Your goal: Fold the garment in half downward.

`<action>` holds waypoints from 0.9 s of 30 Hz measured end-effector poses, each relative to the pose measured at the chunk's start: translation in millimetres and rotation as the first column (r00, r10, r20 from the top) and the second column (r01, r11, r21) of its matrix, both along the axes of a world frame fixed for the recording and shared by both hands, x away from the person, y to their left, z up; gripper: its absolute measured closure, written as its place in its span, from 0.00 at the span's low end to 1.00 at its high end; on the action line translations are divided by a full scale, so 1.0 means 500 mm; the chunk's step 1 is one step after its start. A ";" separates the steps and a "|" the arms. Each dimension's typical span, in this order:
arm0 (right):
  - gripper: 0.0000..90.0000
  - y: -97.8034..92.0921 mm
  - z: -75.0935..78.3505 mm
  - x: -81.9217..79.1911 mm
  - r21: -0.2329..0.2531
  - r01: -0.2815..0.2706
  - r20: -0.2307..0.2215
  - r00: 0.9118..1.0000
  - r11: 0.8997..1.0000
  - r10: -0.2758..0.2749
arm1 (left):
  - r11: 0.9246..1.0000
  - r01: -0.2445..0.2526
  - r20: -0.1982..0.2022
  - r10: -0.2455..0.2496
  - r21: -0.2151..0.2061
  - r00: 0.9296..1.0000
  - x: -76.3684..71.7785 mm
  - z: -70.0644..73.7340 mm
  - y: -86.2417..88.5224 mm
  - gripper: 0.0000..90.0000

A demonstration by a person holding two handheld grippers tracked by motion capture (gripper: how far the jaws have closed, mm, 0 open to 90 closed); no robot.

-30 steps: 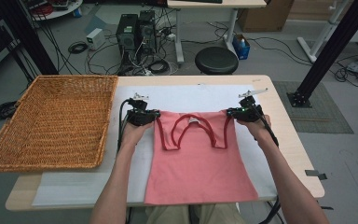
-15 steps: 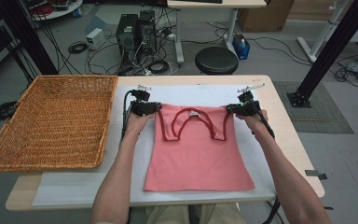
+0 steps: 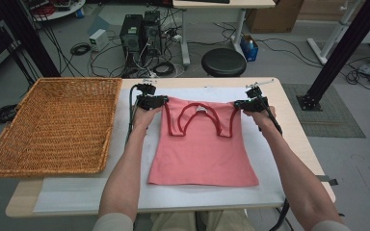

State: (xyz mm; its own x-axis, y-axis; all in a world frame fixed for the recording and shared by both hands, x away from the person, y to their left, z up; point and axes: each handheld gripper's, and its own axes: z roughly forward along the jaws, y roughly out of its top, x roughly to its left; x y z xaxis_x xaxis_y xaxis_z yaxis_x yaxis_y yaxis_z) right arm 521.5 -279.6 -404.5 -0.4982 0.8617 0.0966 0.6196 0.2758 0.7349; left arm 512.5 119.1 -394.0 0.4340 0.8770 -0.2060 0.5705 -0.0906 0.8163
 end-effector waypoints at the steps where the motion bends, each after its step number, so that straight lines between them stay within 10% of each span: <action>1: 0.91 0.000 0.002 0.001 0.004 0.005 -0.001 1.000 1.000 -0.005 | 1.000 -0.007 0.006 0.007 -0.013 1.000 0.003 0.004 0.002 0.88; 15: 0.91 -0.008 0.041 0.014 0.052 -0.011 0.071 0.997 0.999 0.007 | 1.000 -0.014 0.041 0.014 -0.020 0.999 0.003 0.031 0.013 0.89; 27: 0.91 -0.015 0.025 -0.045 0.047 -0.052 0.072 0.996 0.998 0.048 | 0.998 0.048 0.047 -0.049 0.038 0.998 -0.059 0.019 0.014 0.88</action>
